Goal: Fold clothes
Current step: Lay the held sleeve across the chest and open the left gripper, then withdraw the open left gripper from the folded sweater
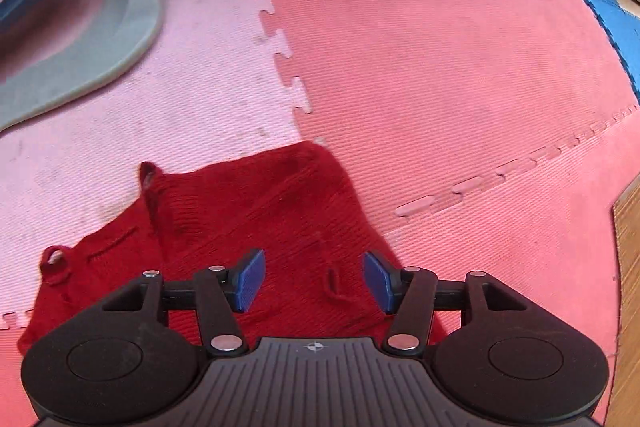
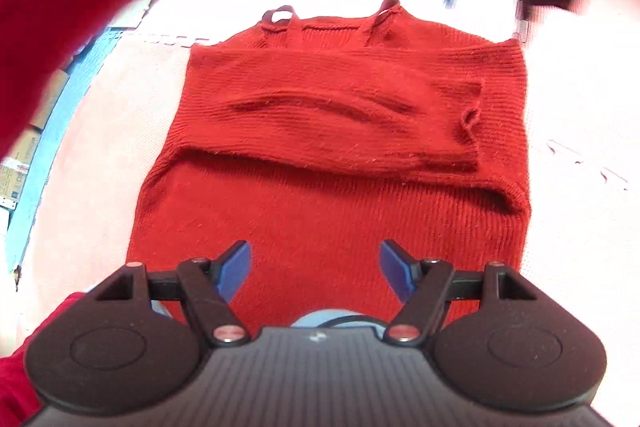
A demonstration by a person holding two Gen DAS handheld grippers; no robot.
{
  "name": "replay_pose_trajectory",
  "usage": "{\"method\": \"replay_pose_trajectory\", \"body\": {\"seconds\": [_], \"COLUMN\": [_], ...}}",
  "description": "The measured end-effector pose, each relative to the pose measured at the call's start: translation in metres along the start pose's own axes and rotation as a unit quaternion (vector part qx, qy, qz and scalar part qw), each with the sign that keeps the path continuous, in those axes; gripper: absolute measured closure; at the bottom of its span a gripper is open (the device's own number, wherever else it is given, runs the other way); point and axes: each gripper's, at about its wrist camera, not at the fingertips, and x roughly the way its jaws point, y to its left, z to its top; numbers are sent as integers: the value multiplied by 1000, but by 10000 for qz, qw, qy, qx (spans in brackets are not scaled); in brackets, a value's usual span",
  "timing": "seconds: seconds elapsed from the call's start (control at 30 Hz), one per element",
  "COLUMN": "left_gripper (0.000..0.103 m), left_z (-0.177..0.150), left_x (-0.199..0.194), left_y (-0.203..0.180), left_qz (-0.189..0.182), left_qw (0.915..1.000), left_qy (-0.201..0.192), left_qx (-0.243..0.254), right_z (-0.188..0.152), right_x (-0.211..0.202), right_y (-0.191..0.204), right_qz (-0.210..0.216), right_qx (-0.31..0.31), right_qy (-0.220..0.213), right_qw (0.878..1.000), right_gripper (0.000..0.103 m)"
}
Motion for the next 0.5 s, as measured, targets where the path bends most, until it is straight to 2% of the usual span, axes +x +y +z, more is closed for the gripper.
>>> {"method": "replay_pose_trajectory", "body": {"seconds": [0.1, 0.27, 0.33, 0.5], "left_gripper": [46, 45, 46, 45], "left_z": [-40, -125, -156, -217], "left_x": [-20, -47, -52, -51], "left_y": [45, 124, 147, 173], "left_qz": [376, 649, 678, 485], "left_qw": [9986, 9906, 9882, 9861], "left_qy": [-99, -210, -192, -86], "left_qx": [-353, -1189, -1360, -1589], "right_z": [4, 13, 19, 37], "right_x": [9, 19, 24, 36], "right_y": [-10, -15, -13, -10], "right_qz": [-142, -324, -373, -552], "right_qx": [97, 70, -14, -120], "right_qy": [-21, 11, 33, 106], "right_qw": [9999, 9995, 9993, 9983], "right_gripper": [32, 32, 32, 32]}}
